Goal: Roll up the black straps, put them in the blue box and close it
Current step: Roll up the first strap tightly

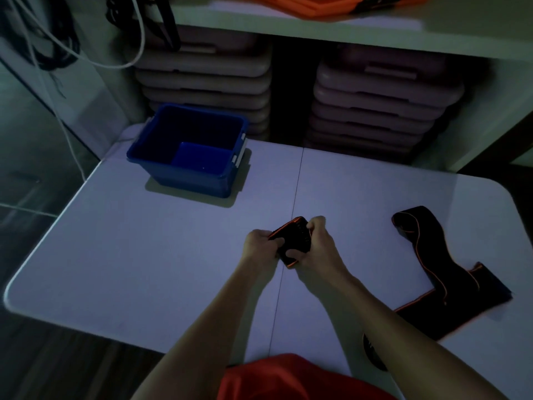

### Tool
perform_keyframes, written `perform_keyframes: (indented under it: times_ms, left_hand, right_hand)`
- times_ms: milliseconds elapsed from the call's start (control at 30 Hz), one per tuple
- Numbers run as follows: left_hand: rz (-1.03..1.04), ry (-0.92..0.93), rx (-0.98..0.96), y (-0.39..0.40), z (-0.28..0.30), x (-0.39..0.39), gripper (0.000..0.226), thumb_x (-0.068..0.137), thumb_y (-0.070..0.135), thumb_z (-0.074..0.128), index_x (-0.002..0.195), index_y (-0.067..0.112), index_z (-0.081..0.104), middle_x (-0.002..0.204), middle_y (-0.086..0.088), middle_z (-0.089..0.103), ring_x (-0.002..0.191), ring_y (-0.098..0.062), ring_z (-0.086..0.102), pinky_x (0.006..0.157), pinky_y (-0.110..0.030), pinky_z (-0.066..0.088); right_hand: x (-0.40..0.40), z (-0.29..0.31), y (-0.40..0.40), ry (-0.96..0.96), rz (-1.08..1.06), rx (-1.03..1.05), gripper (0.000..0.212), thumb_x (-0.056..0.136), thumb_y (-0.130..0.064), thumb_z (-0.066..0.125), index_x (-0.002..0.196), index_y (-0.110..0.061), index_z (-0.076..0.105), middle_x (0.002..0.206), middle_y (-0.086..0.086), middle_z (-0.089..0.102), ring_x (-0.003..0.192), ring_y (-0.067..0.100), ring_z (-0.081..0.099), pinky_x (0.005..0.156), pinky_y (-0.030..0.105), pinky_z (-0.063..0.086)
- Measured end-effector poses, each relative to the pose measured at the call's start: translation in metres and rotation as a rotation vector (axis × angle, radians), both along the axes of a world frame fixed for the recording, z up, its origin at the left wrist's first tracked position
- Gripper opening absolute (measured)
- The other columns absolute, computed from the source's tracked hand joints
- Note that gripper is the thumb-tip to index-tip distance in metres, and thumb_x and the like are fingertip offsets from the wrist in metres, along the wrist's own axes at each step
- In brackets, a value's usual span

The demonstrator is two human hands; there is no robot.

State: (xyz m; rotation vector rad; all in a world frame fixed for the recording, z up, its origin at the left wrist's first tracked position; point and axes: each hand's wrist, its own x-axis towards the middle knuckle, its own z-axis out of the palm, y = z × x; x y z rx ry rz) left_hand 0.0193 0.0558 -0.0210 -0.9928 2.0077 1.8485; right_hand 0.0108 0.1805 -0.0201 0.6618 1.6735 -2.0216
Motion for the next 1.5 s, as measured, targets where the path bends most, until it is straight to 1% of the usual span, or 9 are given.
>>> perform_keyframes:
  times_ms: [133,233,333,467,700,800,1100,1367,1500]
  left_hand:
    - [0.077,0.049,0.076,-0.007,-0.001,0.010,0.021,0.086,-0.004,0.064,0.073,0.008,0.053,0.075,-0.013,0.060,0.066,-0.024,0.059,0.059,-0.033,0.052]
    - [0.161,0.041,0.030,-0.027,-0.005,0.019,0.016,0.085,0.011,0.072,0.094,-0.001,0.065,0.088,-0.015,0.069,0.063,-0.018,0.062,0.041,-0.019,0.049]
    - [0.200,0.034,-0.052,-0.057,-0.004,0.026,0.018,0.085,0.019,0.071,0.094,0.004,0.068,0.089,-0.013,0.070,0.067,-0.018,0.064,0.049,-0.021,0.050]
    - [0.254,0.044,-0.118,-0.109,-0.002,0.030,0.032,0.085,0.021,0.071,0.112,0.004,0.065,0.105,-0.013,0.071,0.086,-0.024,0.069,0.066,-0.029,0.056]
    - [0.287,0.050,-0.328,-0.204,-0.001,0.021,0.046,0.080,0.032,0.078,0.114,0.004,0.063,0.105,-0.010,0.069,0.090,-0.023,0.068,0.074,-0.032,0.055]
    - [0.265,0.043,-0.358,-0.230,-0.003,0.014,0.045,0.080,0.033,0.077,0.115,0.006,0.066,0.108,-0.009,0.071,0.094,-0.024,0.070,0.081,-0.035,0.057]
    - [0.124,0.033,-0.363,-0.252,-0.016,0.018,0.051,0.085,0.020,0.072,0.131,0.008,0.056,0.123,-0.009,0.066,0.106,-0.025,0.065,0.084,-0.029,0.049]
    - [0.120,-0.041,-0.476,-0.246,-0.020,0.022,0.064,0.077,0.036,0.074,0.133,0.016,0.053,0.126,-0.011,0.058,0.118,-0.031,0.057,0.101,-0.048,0.047]
    - [0.108,-0.034,-0.626,-0.229,-0.010,0.026,0.062,0.083,0.033,0.067,0.139,0.020,0.046,0.133,-0.012,0.048,0.129,-0.032,0.041,0.107,-0.050,0.039]
  right_hand:
    - [0.012,0.008,-0.015,-0.064,-0.069,-0.105,0.010,0.099,-0.027,0.051,0.108,-0.029,0.053,0.094,0.008,0.061,0.062,0.022,0.062,0.049,0.033,0.048]
    - [0.017,0.003,-0.023,0.184,0.335,0.302,0.052,0.078,-0.004,0.080,0.121,-0.012,0.053,0.107,0.007,0.067,0.081,0.014,0.067,0.056,0.017,0.053]
    - [0.010,0.007,-0.048,0.306,0.614,0.569,0.055,0.070,-0.019,0.088,0.114,-0.010,0.057,0.103,0.004,0.064,0.080,0.010,0.064,0.058,0.018,0.052]
    - [0.007,0.008,-0.095,0.282,0.682,0.512,0.048,0.079,-0.024,0.081,0.116,-0.015,0.053,0.115,0.009,0.062,0.095,0.029,0.068,0.083,0.050,0.058]
    - [-0.004,0.007,-0.172,0.276,0.744,0.385,0.059,0.089,-0.017,0.071,0.141,-0.011,0.044,0.124,0.005,0.057,0.083,0.010,0.063,0.065,0.021,0.050]
    - [-0.007,0.003,-0.198,0.254,0.745,0.336,0.067,0.091,-0.017,0.068,0.149,-0.009,0.036,0.134,0.008,0.055,0.100,0.018,0.064,0.081,0.027,0.052]
    - [-0.004,-0.013,-0.225,0.300,0.753,0.466,0.026,0.092,-0.007,0.059,0.117,-0.015,0.058,0.099,0.001,0.067,0.081,0.011,0.064,0.055,0.014,0.042]
    - [-0.012,-0.022,-0.208,0.350,0.808,0.544,0.027,0.094,-0.010,0.060,0.121,-0.008,0.058,0.114,0.017,0.065,0.098,0.034,0.065,0.083,0.048,0.055]
    - [-0.009,-0.023,-0.196,0.327,0.780,0.514,0.055,0.097,-0.013,0.060,0.147,-0.009,0.039,0.150,0.014,0.043,0.136,0.024,0.048,0.102,0.044,0.051]
